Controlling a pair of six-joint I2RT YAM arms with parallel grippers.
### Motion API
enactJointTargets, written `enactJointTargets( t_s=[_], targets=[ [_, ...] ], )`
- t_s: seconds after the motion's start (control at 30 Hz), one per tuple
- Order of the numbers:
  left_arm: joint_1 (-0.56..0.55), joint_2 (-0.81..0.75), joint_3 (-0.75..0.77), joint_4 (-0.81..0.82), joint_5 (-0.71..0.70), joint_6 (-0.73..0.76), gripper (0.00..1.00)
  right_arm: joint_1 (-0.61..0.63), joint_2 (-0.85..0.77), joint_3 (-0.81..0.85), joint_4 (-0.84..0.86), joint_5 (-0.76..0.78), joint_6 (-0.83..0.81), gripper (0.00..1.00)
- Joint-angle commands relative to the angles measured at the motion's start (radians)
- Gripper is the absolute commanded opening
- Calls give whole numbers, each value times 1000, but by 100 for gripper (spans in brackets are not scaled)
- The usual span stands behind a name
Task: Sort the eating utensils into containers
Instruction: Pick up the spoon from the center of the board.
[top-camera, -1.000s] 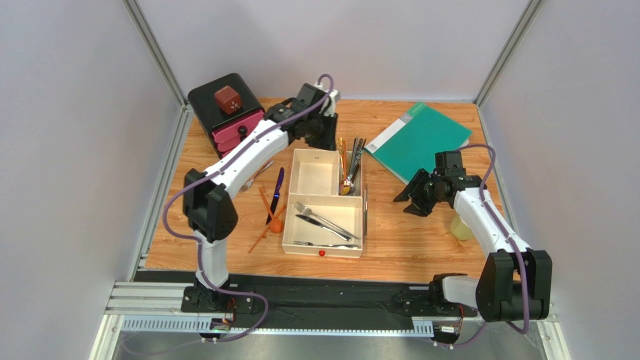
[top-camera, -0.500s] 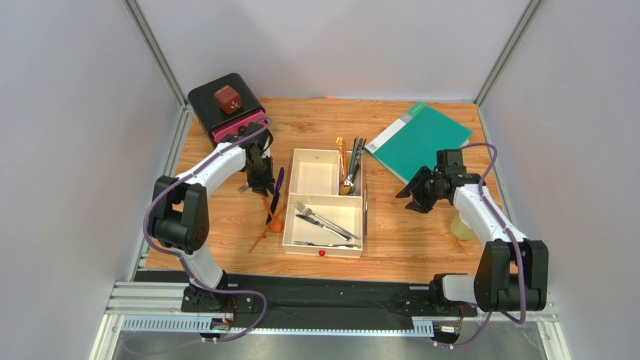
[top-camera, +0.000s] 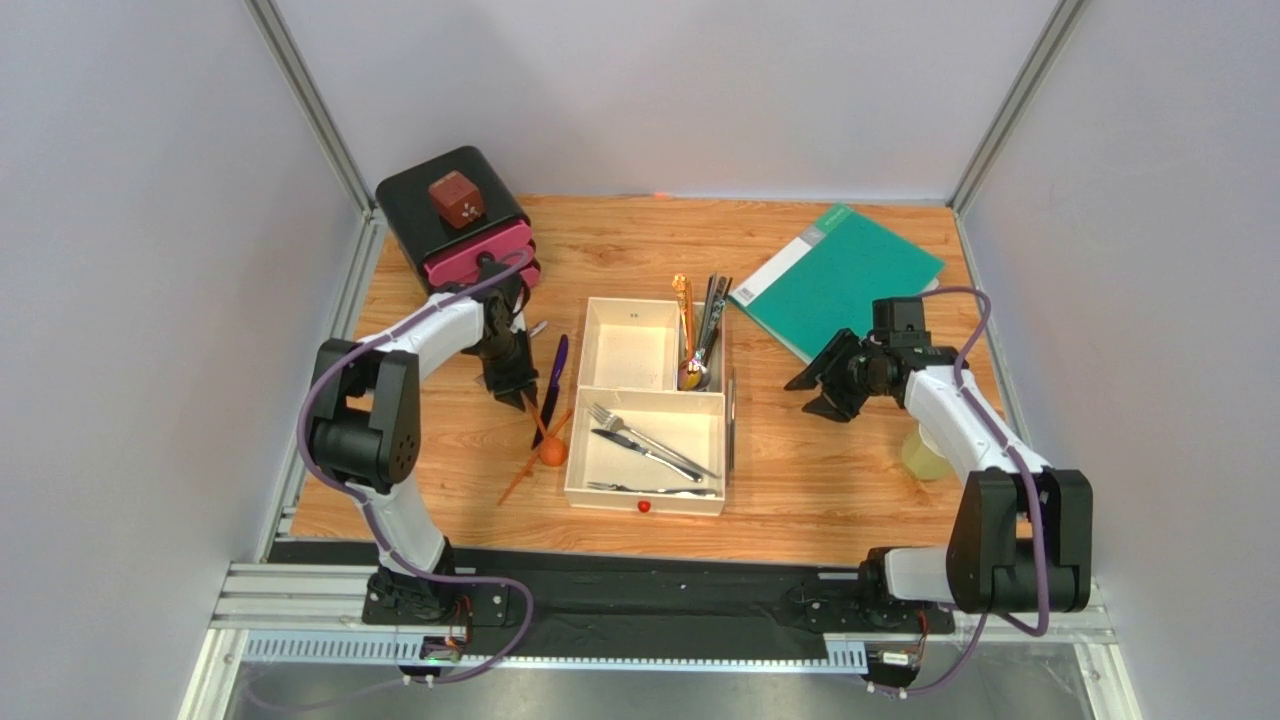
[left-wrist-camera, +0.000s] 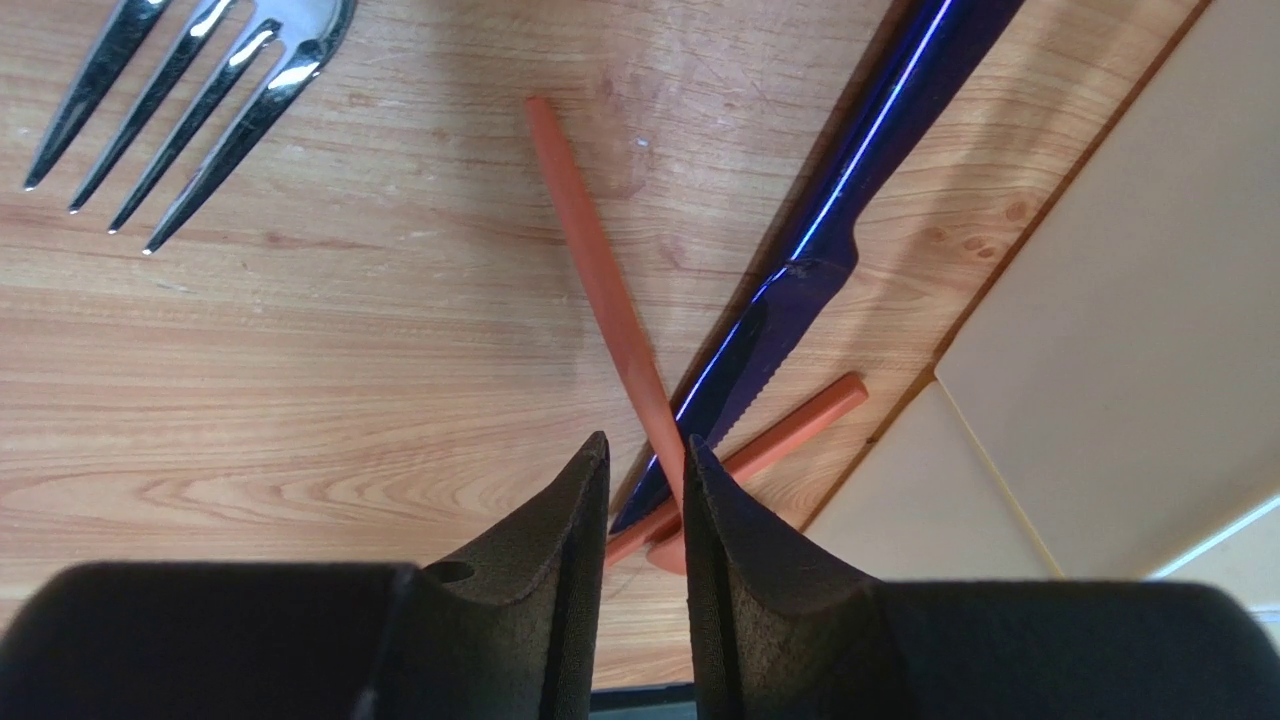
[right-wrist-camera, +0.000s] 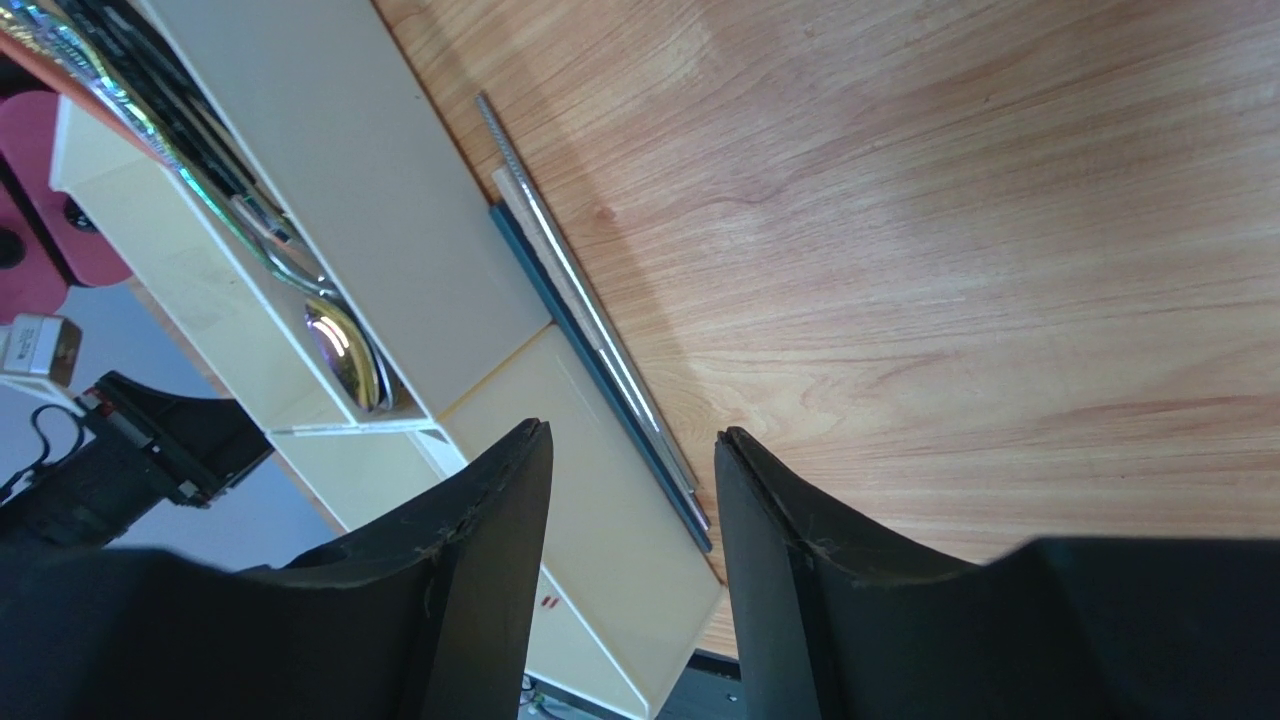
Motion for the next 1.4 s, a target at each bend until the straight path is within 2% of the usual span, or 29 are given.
enactJointTargets(
  t_s=[0.0, 0.27, 0.57, 0.87, 1.13, 1.37],
  targets=[
    [2, 12, 13, 35, 44, 2, 31, -5, -56, -5, 67, -35, 37, 49],
    [2, 40, 40, -20, -7, 12, 33, -7, -45, -13, 41, -50, 13, 48],
    [2, 66, 36, -54, -123, -16, 27, -55, -77, -56, 21, -63, -23, 48],
    [2, -14, 13, 17, -25, -60, 28, -70, -65, -24, 12, -81, -18, 48],
    [-1, 55, 66, 11, 5, -34, 28, -87, -108, -56, 21, -95, -13, 48],
    [-22, 110, 89, -14, -25, -33, 28, -101, -111, -65, 24, -124, -10, 47]
  ],
)
